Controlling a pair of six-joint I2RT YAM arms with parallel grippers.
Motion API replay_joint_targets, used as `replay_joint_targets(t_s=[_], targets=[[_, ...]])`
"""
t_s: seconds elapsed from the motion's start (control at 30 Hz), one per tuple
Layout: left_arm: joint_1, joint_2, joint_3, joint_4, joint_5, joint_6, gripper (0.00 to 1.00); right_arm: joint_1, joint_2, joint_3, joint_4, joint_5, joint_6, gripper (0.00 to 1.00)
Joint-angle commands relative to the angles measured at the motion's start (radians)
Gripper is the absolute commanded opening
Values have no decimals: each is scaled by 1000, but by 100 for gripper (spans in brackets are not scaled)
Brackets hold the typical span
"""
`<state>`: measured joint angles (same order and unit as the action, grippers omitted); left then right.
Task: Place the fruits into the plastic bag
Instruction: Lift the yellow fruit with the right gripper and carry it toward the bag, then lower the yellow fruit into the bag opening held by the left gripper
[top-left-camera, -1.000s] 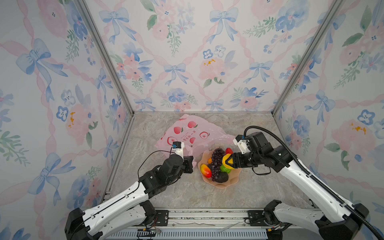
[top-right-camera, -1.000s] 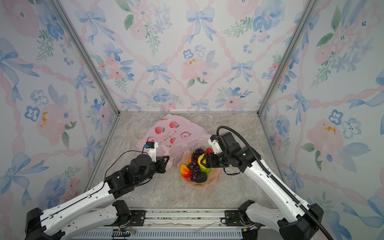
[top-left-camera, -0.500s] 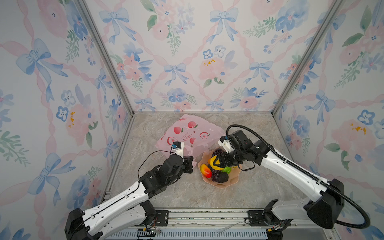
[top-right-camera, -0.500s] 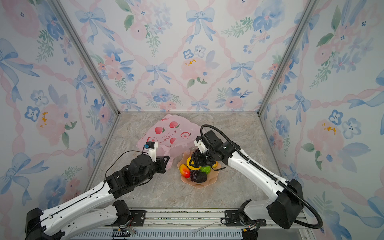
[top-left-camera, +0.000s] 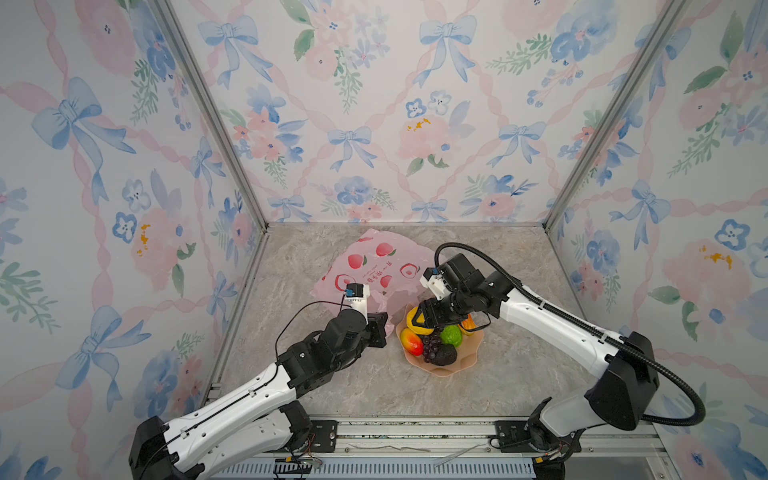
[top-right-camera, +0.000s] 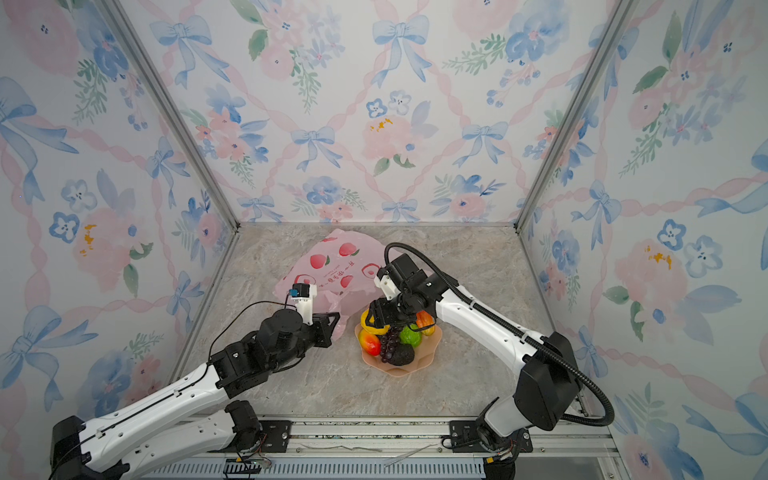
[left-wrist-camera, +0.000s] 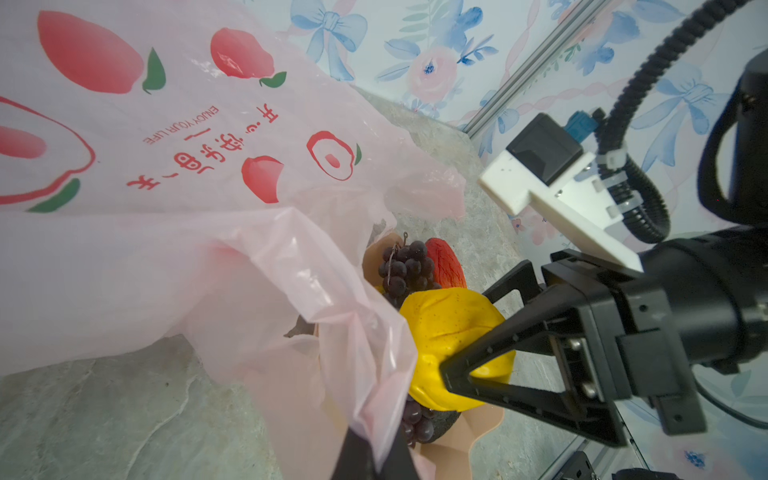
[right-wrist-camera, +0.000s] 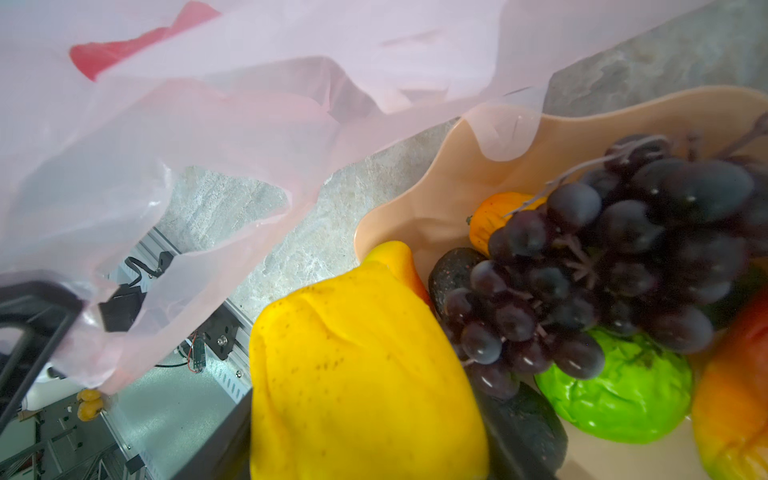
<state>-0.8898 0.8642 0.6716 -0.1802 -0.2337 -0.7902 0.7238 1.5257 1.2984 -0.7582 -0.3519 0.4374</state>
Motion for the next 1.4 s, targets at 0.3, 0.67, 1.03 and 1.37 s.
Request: replay_joint_targets(t_s=[0.3, 0.67, 1.03, 1.37], targets=[[-16, 1, 36, 14, 19, 22, 0, 27, 122, 80, 117, -7, 26, 65], [-29, 7, 43, 16, 22, 19, 0, 31, 164, 30, 365, 114, 164, 64], [-33, 15, 51, 23, 30, 16, 0, 53, 134, -183, 851, 288, 235, 65], [-35, 40, 56, 36, 45, 25, 0, 118, 227, -291, 1296, 415, 90, 65]])
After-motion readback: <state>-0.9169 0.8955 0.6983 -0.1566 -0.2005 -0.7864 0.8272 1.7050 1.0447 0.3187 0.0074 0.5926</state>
